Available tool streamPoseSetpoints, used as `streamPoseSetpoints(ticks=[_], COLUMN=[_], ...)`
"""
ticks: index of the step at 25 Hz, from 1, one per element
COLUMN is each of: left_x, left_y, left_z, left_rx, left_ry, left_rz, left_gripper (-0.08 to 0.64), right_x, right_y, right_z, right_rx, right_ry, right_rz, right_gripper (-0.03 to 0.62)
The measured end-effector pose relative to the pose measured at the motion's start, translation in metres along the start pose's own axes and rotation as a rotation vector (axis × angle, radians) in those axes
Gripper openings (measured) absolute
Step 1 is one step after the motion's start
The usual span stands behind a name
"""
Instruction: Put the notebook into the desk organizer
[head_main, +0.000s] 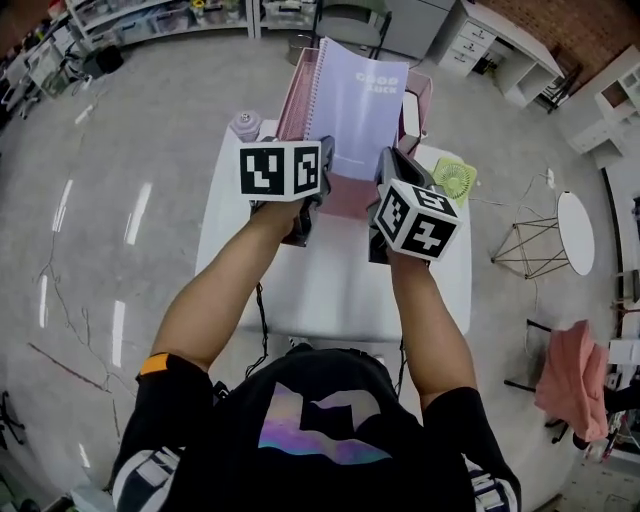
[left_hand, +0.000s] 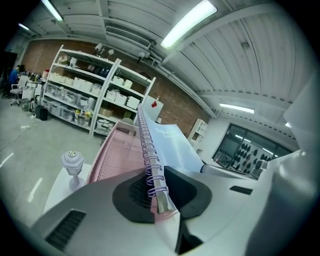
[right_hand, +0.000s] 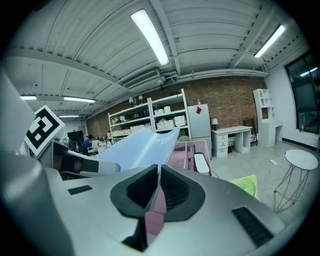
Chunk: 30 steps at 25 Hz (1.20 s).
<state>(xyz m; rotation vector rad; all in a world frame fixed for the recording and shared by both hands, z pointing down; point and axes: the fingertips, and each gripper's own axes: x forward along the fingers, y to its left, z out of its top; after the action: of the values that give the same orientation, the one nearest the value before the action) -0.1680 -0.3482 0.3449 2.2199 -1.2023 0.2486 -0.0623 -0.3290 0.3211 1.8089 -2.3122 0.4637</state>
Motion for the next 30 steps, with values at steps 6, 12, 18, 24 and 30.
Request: streamPoseSetpoints(ticks=[6,12,18,24,30], left_x=[0.019,0.027,0.032,0.035,0.034], left_y=[0.012,0.021,0.031,0.039,0.045], left_z=[0.006,0.001,-0.008,-0.016,-0.016], left_rx=[0.042,0.106,0.184,0.28,0.354], left_ry=[0.012,0.03,0.046,0.079,0.091], left_rz=[0.052,0.105,0.165,0.251,0.338], left_gripper=[0.066,0.083,0.096,0.117,0.153], right_x=[0.023,0.038,0.048,0.053,0.052], right_y=[0.0,-0.002,-0.001,-0.008,-0.009], right_z=[0.002,-0.009,-0.017,-0.021,-0.019], right_rx=[-0.026,-0.035,-0.034,-0.033,-0.047], right_ry=[0.039,0.081,0.105,0.111,0.108], right_rz=[-0.047,-0.07,-0.087,-0.119,-0.129], right_gripper=[0.035,0.035,0.035,0.037,0.04])
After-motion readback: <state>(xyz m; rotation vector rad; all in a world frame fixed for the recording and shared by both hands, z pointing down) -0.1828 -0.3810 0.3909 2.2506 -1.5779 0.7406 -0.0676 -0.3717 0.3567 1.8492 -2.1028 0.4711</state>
